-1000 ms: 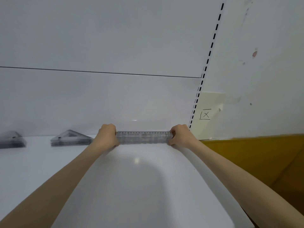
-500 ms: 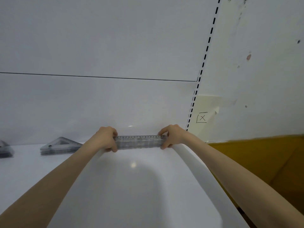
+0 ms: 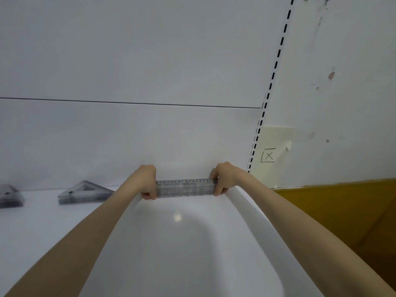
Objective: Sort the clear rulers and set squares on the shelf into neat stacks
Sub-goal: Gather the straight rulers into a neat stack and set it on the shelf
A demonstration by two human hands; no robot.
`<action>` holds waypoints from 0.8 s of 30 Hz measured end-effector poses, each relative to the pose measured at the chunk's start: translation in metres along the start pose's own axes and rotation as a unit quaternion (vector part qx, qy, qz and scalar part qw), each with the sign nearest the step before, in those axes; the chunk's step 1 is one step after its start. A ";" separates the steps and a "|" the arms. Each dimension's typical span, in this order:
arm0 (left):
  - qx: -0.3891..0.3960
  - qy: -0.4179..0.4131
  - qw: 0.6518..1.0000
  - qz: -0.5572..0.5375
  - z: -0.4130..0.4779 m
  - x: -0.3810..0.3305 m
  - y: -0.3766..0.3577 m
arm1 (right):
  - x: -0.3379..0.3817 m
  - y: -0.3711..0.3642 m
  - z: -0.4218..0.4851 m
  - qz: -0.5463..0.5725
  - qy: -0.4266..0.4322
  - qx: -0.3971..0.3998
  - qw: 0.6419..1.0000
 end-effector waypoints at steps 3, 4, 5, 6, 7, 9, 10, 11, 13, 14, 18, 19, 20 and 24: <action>0.014 -0.003 1.000 0.016 0.000 -0.002 0.000 | -0.002 -0.001 0.000 0.007 -0.001 0.001 1.000; 0.018 -0.003 1.000 0.020 0.000 -0.003 0.000 | -0.002 -0.001 0.000 0.006 -0.001 0.003 1.000; 0.024 -0.002 0.999 0.023 0.000 -0.004 0.000 | -0.002 -0.002 0.001 0.005 0.001 0.005 1.000; 0.029 -0.001 0.999 0.024 0.000 -0.004 -0.001 | -0.001 -0.002 0.000 0.004 0.002 0.008 1.000; 0.035 0.001 0.999 0.022 0.001 -0.004 -0.001 | 0.001 -0.002 0.000 0.003 0.004 0.009 1.000; 0.043 0.003 0.999 0.017 0.001 -0.005 -0.002 | 0.001 -0.001 -0.001 0.001 0.006 0.005 1.000; 0.045 0.002 0.999 0.016 0.001 -0.005 -0.003 | 0.001 -0.001 -0.001 0.000 0.005 0.001 1.000; 0.046 0.001 0.999 0.016 0.001 -0.006 -0.003 | 0.001 -0.001 -0.001 -0.002 0.005 -0.005 1.000; 0.048 -0.002 0.999 0.019 -0.001 -0.009 -0.002 | 0.001 -0.002 -0.002 0.000 0.013 -0.018 1.000; 0.048 -0.002 0.999 0.015 -0.003 -0.010 -0.002 | 0.000 -0.002 -0.003 0.003 0.018 -0.025 1.000; 0.025 0.001 0.999 -0.030 -0.009 -0.002 0.000 | -0.015 -0.001 -0.011 0.041 0.017 -0.057 0.997; 0.013 -0.004 0.999 -0.029 -0.010 0.000 0.000 | -0.020 -0.002 -0.013 0.049 0.017 -0.065 0.997; 0.002 -0.012 1.000 -0.023 -0.011 0.001 -0.001 | -0.024 -0.003 -0.014 0.052 0.021 -0.073 0.996; -0.016 -0.027 0.999 0.004 -0.013 -0.003 -0.004 | -0.023 -0.006 -0.015 0.026 0.034 -0.099 0.994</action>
Point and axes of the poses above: each hand's wrist, its own z-axis towards the middle knuckle, its own y-axis out of the back of the hand, x = y × z, the point moved 6 cm from there along z, towards the middle knuckle, and after that the axes turned 6 degrees about -y, right-handed, at the moved point
